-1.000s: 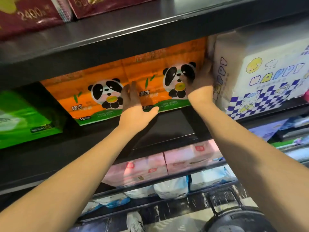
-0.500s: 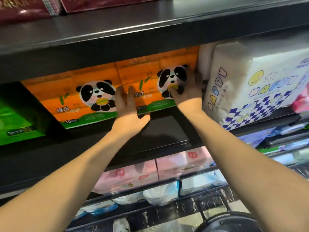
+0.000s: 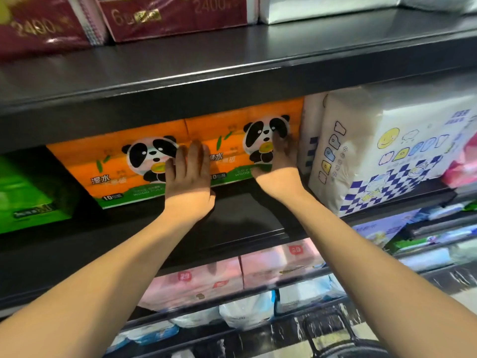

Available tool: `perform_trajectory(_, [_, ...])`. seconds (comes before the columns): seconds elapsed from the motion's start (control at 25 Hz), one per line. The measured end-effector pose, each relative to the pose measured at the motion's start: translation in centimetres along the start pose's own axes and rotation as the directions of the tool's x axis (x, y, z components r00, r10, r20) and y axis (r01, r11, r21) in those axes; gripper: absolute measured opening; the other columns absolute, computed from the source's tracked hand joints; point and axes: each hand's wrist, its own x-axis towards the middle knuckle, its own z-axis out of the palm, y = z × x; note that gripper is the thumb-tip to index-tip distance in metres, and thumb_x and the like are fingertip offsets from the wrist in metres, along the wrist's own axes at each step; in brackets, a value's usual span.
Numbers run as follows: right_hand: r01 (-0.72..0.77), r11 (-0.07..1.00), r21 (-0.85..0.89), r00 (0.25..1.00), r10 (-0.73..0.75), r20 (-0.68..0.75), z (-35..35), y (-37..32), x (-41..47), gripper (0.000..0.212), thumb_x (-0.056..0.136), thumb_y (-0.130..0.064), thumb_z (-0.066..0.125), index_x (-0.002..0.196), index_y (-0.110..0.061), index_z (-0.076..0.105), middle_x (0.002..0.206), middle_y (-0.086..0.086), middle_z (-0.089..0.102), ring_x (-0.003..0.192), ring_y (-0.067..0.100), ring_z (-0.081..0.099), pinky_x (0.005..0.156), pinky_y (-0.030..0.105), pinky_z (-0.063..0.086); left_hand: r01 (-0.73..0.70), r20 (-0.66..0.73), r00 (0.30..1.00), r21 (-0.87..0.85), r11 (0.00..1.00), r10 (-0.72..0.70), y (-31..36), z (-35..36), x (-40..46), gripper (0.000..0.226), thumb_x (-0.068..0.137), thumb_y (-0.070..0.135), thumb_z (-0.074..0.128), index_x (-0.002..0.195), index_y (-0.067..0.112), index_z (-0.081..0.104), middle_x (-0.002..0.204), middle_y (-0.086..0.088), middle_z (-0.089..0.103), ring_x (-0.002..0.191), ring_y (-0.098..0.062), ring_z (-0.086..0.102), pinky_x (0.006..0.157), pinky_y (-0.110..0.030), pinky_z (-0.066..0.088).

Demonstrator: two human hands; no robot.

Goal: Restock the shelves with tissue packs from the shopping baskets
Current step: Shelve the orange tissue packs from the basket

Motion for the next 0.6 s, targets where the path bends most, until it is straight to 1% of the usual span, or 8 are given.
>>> perform_trajectory(0.2, [-0.016,0.996,-0.092,0.996,0.024,0.081,0.0,-0.4,0.1,0.103,0.090,-0.025,0.069,0.159,-0.033,-0.007,0.166,0.007,-0.019,0.154,0.032,0.004,0.116,0.040,0.029,0.000,0.073,0.997,-0.008,1.000,0.001,-0.5,0.1,0.4,0.114,0.072,0.049,0.076,0.158,0.013,0.011,0.159,-0.016,0.013,0.142,-0.041,0.015,0.114,-0.062,0.021])
perform_trajectory(0.36, [0.029,0.936,-0.350,1.000,-0.024,0.021,-0.6,0.5,0.0,0.094,0.090,-0.037,0.064,0.160,-0.025,0.002,0.167,0.012,-0.003,0.154,0.036,-0.002,0.122,0.046,0.011,-0.096,0.138,0.985,-0.076,0.993,0.105,-1.9,-1.2,0.0,0.096,0.080,0.040,0.068,0.157,0.018,0.015,0.164,-0.012,0.009,0.149,-0.039,0.013,0.116,-0.060,0.020])
perform_trajectory(0.4, [0.027,0.920,-0.391,0.999,-0.014,0.035,-1.2,0.4,-0.3,0.088,0.088,-0.042,0.061,0.158,-0.022,0.011,0.166,0.015,0.008,0.153,0.040,0.004,0.123,0.049,0.013,-0.109,0.140,0.982,-0.107,0.988,0.124,-2.2,-1.9,-0.1,0.090,0.081,0.038,0.068,0.156,0.019,0.022,0.164,-0.011,0.013,0.149,-0.040,0.016,0.116,-0.061,0.022])
perform_trajectory(0.44, [0.021,0.916,-0.402,0.998,0.004,0.060,-1.8,0.1,-0.9,0.077,0.087,-0.045,0.057,0.153,-0.018,0.027,0.159,0.020,0.027,0.148,0.046,0.020,0.119,0.052,0.026,-0.111,0.132,0.983,-0.133,0.985,0.129,-2.5,-2.8,-0.4,0.083,0.081,0.036,0.069,0.152,0.019,0.030,0.162,-0.012,0.020,0.146,-0.041,0.023,0.113,-0.062,0.026])
perform_trajectory(0.48, [0.016,0.914,-0.405,0.997,0.016,0.075,-2.6,-0.5,-1.8,0.062,0.087,-0.047,0.054,0.138,-0.013,0.045,0.142,0.024,0.047,0.135,0.048,0.040,0.108,0.051,0.043,-0.101,0.123,0.985,-0.153,0.983,0.120,-2.6,-3.9,-0.7,0.076,0.081,0.035,0.068,0.148,0.019,0.038,0.158,-0.013,0.028,0.142,-0.043,0.030,0.110,-0.063,0.031])
perform_trajectory(0.52, [0.026,0.902,-0.431,0.997,0.010,0.080,-3.4,-1.2,-3.0,0.049,0.089,-0.047,0.052,0.120,-0.009,0.056,0.121,0.023,0.058,0.120,0.048,0.051,0.093,0.047,0.050,-0.079,0.129,0.987,-0.168,0.983,0.101,-2.7,-5.2,-1.2,0.069,0.082,0.036,0.067,0.144,0.018,0.043,0.153,-0.014,0.035,0.137,-0.044,0.036,0.107,-0.064,0.035])
perform_trajectory(0.56, [0.050,0.885,-0.463,0.997,-0.015,0.079,-4.2,-1.9,-4.4,0.043,0.092,-0.046,0.052,0.109,-0.007,0.059,0.108,0.021,0.060,0.111,0.045,0.054,0.086,0.044,0.050,-0.047,0.147,0.986,-0.178,0.983,0.073,-2.6,-6.8,-1.9,0.062,0.084,0.039,0.063,0.140,0.019,0.047,0.149,-0.015,0.040,0.132,-0.044,0.041,0.105,-0.064,0.037])
perform_trajectory(0.6, [0.084,0.868,-0.489,0.996,-0.061,0.063,-5.0,-2.5,-5.8,0.043,0.093,-0.046,0.053,0.109,-0.006,0.059,0.108,0.020,0.060,0.111,0.043,0.052,0.084,0.044,0.049,-0.016,0.163,0.986,-0.182,0.983,0.047,-2.5,-8.3,-2.6,0.055,0.087,0.043,0.059,0.137,0.020,0.050,0.145,-0.013,0.044,0.129,-0.042,0.043,0.103,-0.063,0.038])
